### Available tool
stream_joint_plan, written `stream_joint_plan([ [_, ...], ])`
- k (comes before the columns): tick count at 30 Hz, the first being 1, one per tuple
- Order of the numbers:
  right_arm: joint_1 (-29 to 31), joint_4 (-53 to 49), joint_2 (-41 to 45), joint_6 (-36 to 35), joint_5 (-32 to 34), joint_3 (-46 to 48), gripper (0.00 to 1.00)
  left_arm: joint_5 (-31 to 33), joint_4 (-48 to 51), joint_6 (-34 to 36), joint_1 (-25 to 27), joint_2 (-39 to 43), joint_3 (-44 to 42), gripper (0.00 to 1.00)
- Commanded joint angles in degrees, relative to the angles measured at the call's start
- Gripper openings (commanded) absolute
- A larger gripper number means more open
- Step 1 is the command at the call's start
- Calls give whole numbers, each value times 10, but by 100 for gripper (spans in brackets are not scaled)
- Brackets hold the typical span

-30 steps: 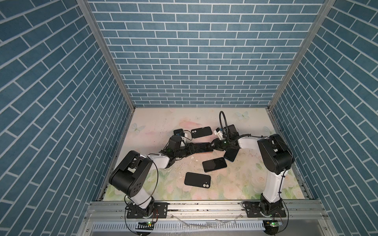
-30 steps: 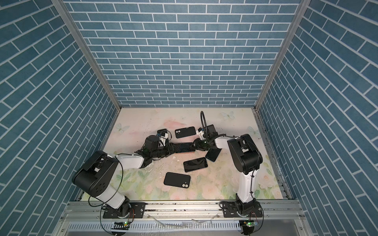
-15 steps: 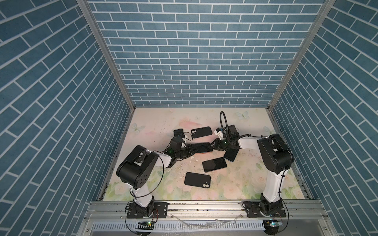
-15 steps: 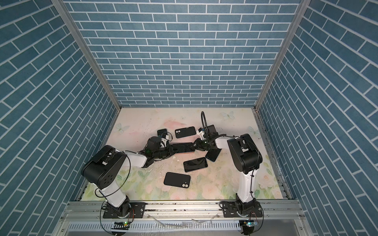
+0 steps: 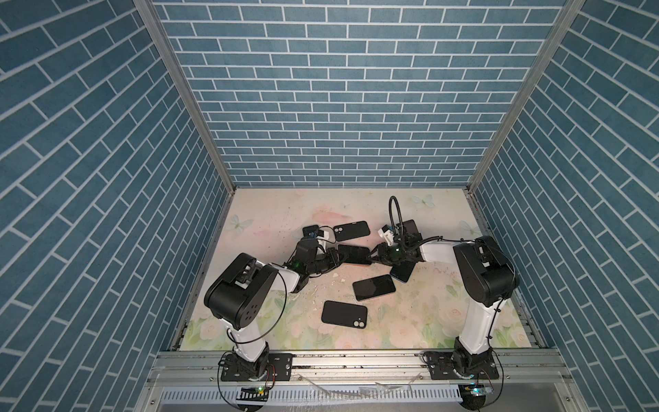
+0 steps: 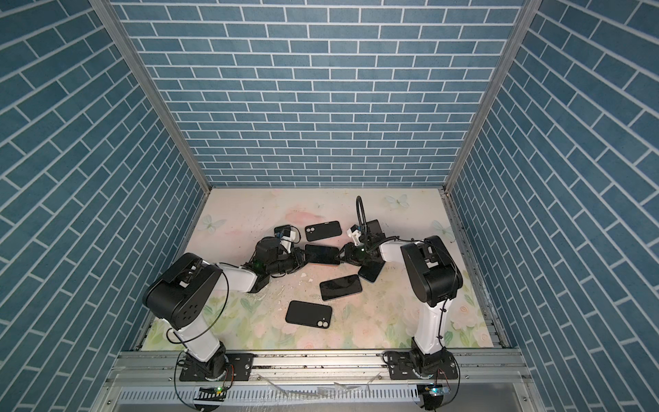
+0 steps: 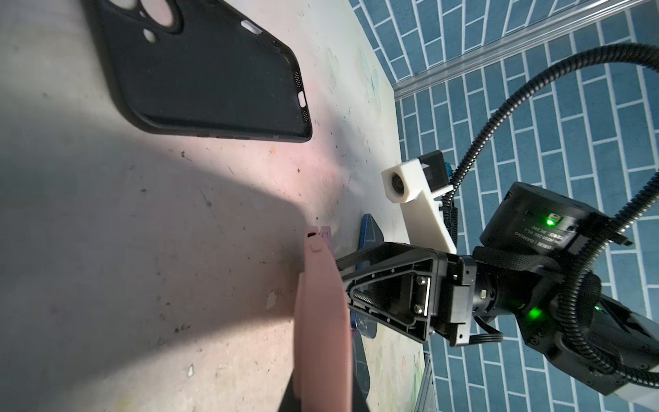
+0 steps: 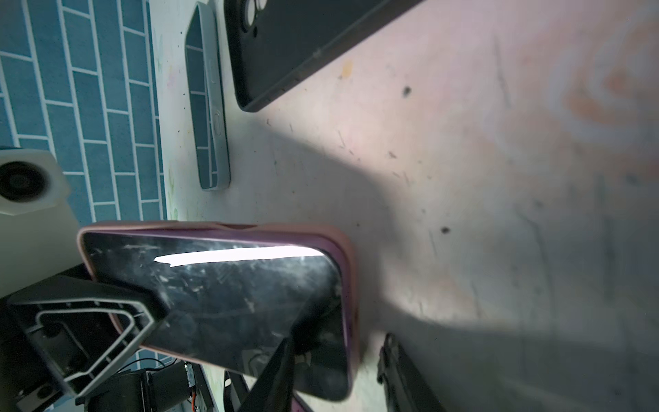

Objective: Put the phone into the phone case

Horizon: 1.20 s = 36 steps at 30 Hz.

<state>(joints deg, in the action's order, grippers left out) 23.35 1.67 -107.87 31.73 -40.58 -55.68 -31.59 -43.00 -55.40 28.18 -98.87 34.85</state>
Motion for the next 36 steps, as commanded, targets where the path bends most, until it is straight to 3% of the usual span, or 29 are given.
stream_joint_plan([
  [1, -30, -22, 64, -3, 32, 7, 42, -5, 35, 49, 2, 37, 7, 1],
  [8, -76, -27, 172, -39, 51, 9, 42, -68, 107, 109, -17, 102, 82, 0],
  [13, -119, 2, 218, -13, -38, 10, 41, -157, 138, 132, -37, 131, 150, 0],
  [19, -155, 288, 255, 146, -204, 72, 42, -275, 203, 175, -47, 138, 222, 0],
  [23, -153, 540, 226, 300, -263, 97, 53, -339, 156, 133, -50, 121, 239, 0],
  [26, -150, 762, 178, 447, -285, 104, 61, -370, 55, 54, -52, 98, 242, 0],
  [29, -132, 786, 151, 476, -302, 90, 73, -384, -42, -21, -52, 75, 247, 0],
  [36, -112, 785, 144, 470, -307, 87, 71, -384, -163, -119, -65, 28, 254, 0],
])
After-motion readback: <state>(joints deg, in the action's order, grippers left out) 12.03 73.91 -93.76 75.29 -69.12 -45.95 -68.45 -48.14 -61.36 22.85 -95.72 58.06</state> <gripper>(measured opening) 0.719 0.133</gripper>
